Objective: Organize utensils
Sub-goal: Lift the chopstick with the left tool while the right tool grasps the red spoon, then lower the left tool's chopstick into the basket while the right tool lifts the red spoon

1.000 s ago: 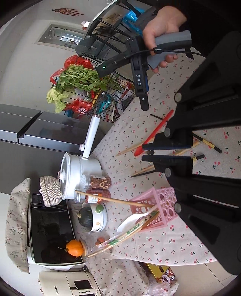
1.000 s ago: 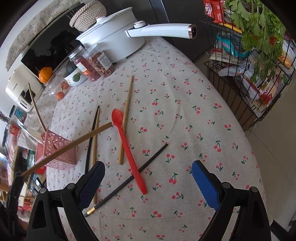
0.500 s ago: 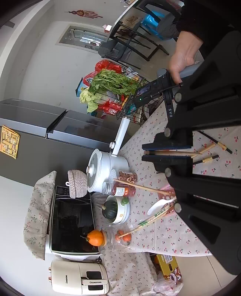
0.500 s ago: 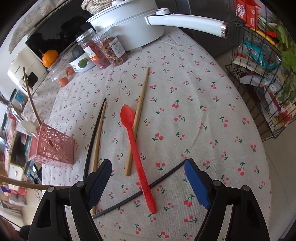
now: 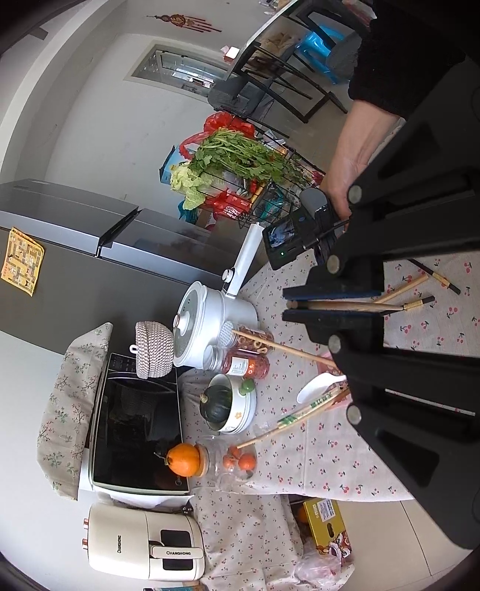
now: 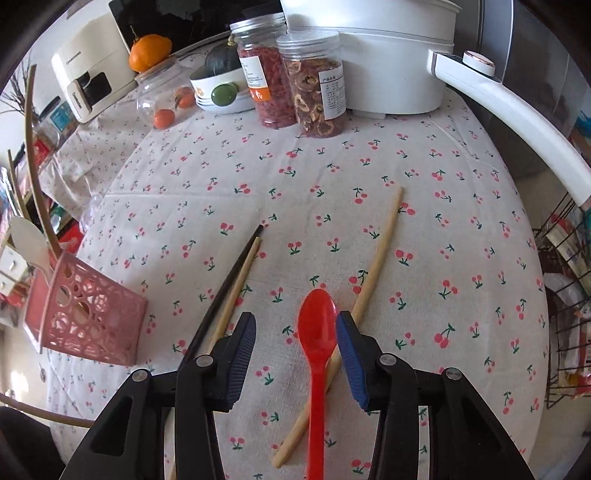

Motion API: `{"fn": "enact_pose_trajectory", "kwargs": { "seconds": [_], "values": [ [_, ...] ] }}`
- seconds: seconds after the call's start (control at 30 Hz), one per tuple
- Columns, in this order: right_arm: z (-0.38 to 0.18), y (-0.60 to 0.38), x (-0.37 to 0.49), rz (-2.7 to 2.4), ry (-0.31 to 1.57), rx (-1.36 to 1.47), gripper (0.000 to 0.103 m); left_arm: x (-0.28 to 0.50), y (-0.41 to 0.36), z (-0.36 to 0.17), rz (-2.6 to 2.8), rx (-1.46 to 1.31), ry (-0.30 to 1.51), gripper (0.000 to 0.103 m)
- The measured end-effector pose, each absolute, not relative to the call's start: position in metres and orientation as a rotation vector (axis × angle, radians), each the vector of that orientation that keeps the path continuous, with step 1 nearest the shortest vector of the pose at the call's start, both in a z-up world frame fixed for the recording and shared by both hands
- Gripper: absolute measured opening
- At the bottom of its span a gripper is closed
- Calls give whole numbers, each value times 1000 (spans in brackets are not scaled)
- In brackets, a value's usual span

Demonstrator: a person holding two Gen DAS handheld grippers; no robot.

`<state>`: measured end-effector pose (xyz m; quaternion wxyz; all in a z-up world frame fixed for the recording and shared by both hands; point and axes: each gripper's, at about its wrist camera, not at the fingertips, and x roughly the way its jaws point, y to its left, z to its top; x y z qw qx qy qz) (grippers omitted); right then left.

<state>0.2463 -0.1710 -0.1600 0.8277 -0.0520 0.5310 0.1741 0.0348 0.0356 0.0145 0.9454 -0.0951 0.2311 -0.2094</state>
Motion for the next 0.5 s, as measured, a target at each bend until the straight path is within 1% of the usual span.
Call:
{"fn": "enact_pose_trajectory", "kwargs": {
  "seconds": [0.03,0.07,0.1,0.17,0.2,0.23,0.27,0.37,0.5],
  "values": [
    [-164,-169,248,367,1137,-128,43,37,36,14,-429,-193,478,5],
    [-167,-168,249,368,1138,-143,37,38,36,13,-430,-193,483,5],
    [-168,-165,249,370,1139,-159,28,39,36,12,-431,-194,487,5],
    [-173,-161,250,365,1144,-195,22,41,37,12,-431,-193,495,5],
    [-173,-159,249,371,1140,-208,16,42,38,11,-432,-194,496,5],
    [-173,-159,249,380,1139,-202,14,42,39,12,-432,-195,498,5],
    [-172,-160,248,384,1140,-190,9,42,40,12,-431,-196,497,5],
    [-167,-162,243,385,1118,-171,6,38,43,15,-426,-201,488,5],
    [-140,-166,228,424,1039,-123,6,29,46,26,-423,-200,449,5]
  ]
}}
